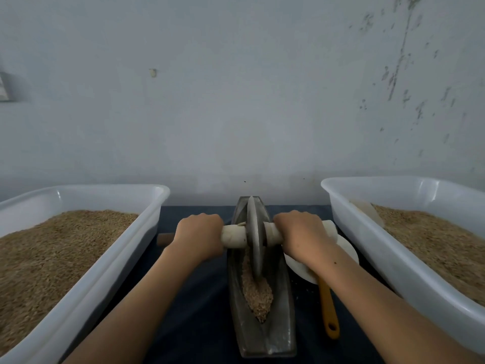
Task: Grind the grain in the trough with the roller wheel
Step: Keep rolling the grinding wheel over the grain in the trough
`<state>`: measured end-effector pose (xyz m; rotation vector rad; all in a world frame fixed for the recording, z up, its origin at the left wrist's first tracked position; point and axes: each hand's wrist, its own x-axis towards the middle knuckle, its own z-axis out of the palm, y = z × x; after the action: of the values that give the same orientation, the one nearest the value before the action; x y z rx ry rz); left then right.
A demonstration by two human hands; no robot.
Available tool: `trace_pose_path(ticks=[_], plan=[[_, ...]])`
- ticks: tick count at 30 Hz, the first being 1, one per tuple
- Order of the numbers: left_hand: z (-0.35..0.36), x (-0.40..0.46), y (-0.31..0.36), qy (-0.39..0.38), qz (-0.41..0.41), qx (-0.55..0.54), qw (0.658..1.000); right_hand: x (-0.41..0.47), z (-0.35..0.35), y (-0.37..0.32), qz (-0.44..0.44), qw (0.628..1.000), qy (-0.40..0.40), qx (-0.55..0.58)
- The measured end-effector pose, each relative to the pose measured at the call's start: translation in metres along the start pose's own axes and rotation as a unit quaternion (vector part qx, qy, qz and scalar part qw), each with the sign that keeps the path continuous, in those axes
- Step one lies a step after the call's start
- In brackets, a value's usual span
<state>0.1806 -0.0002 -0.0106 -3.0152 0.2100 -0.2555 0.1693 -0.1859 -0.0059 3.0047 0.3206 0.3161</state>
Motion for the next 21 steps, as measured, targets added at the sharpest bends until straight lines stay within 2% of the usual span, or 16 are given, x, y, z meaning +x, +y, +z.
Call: trace_pose_path(ticks=[3,6,9,14,16,18,21], plan=[[0.004,-0.001,0.002,0.056,0.0,-0.006,0.998,-0.001,0.004,-0.004,0.005,0.999,0.043,0.007],[0.005,-0.003,0.003,0.077,0.002,-0.007,0.997,-0.001,0.003,-0.002,-0.001,0.999,0.043,0.009],[0.002,-0.001,0.001,0.034,0.015,0.008,0.999,-0.002,-0.006,0.001,-0.014,1.0,-0.017,-0.01],[-0.007,-0.002,-0.002,-0.098,0.031,-0.009,0.995,-0.005,-0.016,0.009,-0.047,0.99,-0.136,0.009],[-0.007,-0.003,-0.002,-0.104,0.03,-0.006,0.994,-0.006,-0.015,0.009,-0.043,0.988,-0.146,0.014],[-0.006,-0.003,-0.001,-0.074,0.017,0.001,0.997,-0.004,-0.013,0.007,-0.038,0.993,-0.109,-0.002],[-0.001,-0.004,0.002,-0.003,-0.006,0.01,1.0,-0.002,-0.003,0.002,-0.024,1.0,0.005,-0.005]])
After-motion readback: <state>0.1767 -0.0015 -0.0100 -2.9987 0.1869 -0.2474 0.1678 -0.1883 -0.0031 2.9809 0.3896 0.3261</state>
